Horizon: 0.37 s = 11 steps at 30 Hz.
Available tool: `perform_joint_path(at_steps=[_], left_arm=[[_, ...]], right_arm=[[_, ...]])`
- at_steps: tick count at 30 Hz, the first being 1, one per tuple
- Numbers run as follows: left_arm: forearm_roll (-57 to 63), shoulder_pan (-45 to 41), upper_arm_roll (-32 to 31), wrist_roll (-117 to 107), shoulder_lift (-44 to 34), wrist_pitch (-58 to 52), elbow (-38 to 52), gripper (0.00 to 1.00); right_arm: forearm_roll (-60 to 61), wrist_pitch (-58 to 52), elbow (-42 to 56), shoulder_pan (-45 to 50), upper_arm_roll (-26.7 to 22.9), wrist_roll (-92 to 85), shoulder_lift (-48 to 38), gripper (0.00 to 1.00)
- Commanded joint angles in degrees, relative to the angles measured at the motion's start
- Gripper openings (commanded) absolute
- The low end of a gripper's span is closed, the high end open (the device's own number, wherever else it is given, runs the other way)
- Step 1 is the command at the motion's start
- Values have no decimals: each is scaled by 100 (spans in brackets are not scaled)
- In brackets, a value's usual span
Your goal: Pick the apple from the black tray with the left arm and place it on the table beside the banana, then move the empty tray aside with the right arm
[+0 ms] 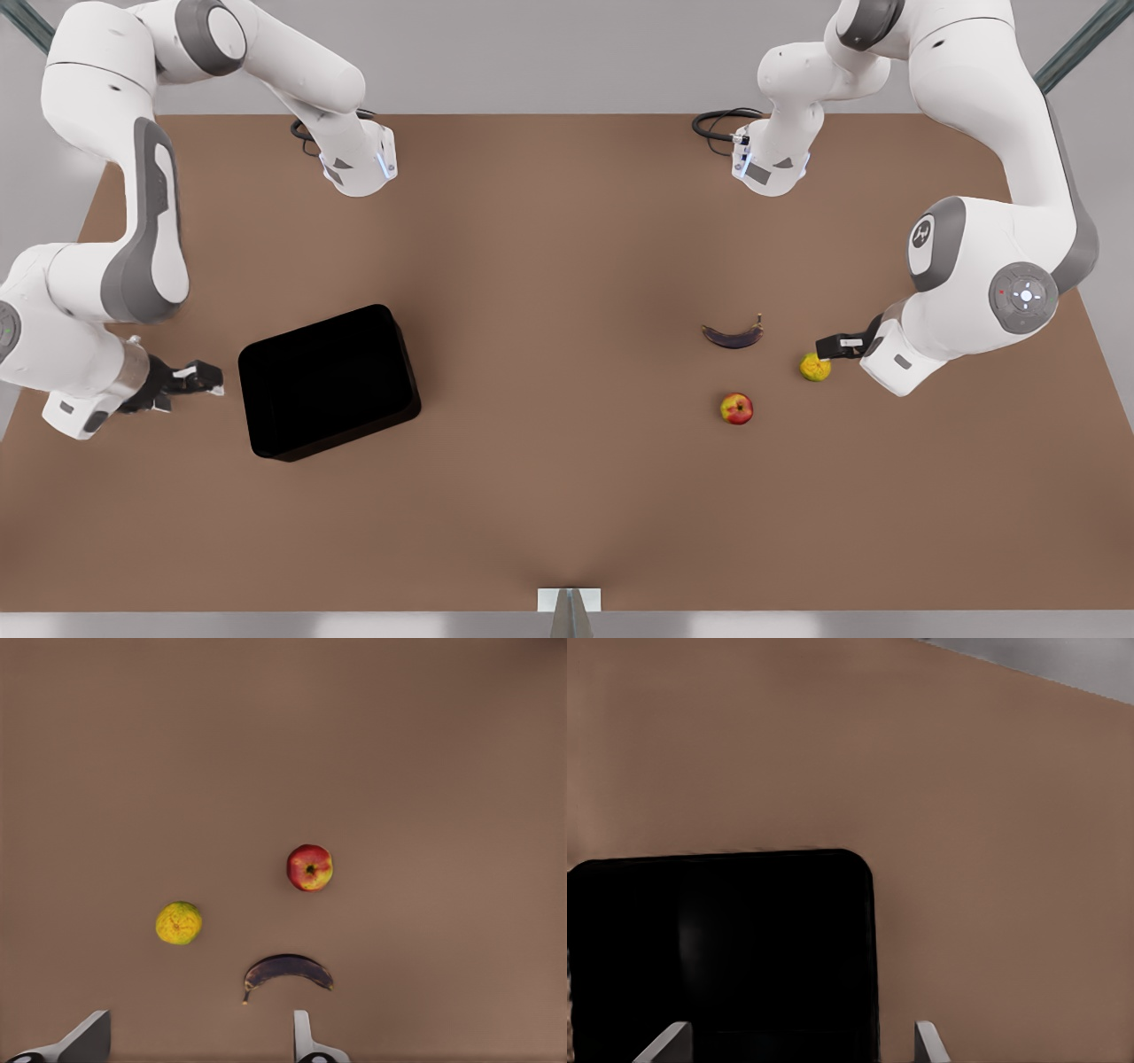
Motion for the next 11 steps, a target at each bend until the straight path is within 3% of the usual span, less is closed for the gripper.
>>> perform_joint_path(at_steps=[1, 3, 4, 5, 6, 7, 8, 10, 11], left_arm=[[-17, -3, -17, 17, -7, -11, 8, 100], [9, -29, -17, 17, 2, -2, 17, 100], [27, -38, -25, 26, 19, -2, 17, 100], [36, -65, -26, 18, 28, -2, 26, 100], [36, -65, -26, 17, 37, -2, 26, 100], [36, -65, -26, 17, 37, -2, 26, 100], [36, -65, -26, 0, 37, -2, 26, 100], [36, -65, -26, 0, 46, -2, 26, 100], [36, -65, -26, 0, 46, -2, 26, 100]], right_arm=[[386, -1397, 345, 253, 58, 1217, -148, 100], [351, -1379, 372, 315, 338, 2730, -420, 100], [-482, -1361, 354, 455, 339, 2800, -587, 100], [-574, -1186, 310, 351, 339, 2818, -666, 100], [50, -783, 65, 559, -150, 2957, -850, 100], [532, -501, -128, 1636, -1516, 2967, -1078, 100], [1202, -465, -217, 3608, -3772, 2774, -1158, 100], [1150, 282, -1096, 3655, -3757, 2748, -1642, 100], [1168, 265, -1087, 3655, -3757, 2721, -1642, 100]])
